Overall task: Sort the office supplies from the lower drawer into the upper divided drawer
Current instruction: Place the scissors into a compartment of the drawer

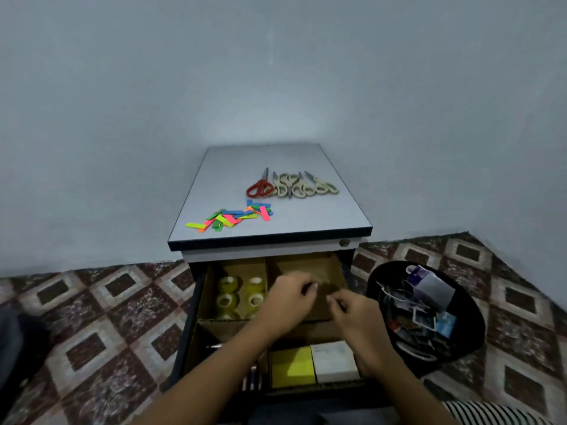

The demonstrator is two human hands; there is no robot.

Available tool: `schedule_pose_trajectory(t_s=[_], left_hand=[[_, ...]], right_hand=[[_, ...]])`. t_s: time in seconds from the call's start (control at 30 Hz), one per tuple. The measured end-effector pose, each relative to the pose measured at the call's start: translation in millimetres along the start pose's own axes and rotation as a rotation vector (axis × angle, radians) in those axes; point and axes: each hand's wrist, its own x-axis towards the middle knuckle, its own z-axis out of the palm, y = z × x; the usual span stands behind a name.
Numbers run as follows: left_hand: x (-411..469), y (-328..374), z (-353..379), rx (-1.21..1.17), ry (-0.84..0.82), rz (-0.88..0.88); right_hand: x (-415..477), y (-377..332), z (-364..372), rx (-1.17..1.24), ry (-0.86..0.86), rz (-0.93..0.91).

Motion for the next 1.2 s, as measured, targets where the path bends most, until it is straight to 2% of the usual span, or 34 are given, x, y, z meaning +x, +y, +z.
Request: schedule_pose_trajectory(t_s=[0.07,0.13,0.3,0.57,0.73,0.83,1.0,1.2], left_hand=[[22,2,-17,-0.007,0.107,0.033],[47,2,-31,0.033,0.158,0.060],[107,-2,-49,0.168,0.179,0.100],[172,-19,-41,0.484,-0.038,0.097],[188,-21,-31,0.652,-0.134,0.031],[190,-23,-27,0.705,-0.149,0.023],[193,-25,-24,0.675,-0.192,0.015],[187,-20,-25,0.641,-0.143,0.041]], right_hand=[[30,-17,-12,0.026,0.092,-0.093],[63,-34,-24,-0.007,0.095,-0.096],[141,-43,-25,-0.144,0.151,-0.125],[208,-24,-9,-0.460,-0.004,-0.172],[234,-25,-9,-0.531,-0.215,-0.095],[243,-26,-8,-0.569,-0.273,-0.053],[242,-28,-4,-0.638,-0.242,-0.057],[230,-24,-9,-0.702,-0.076,-0.138]])
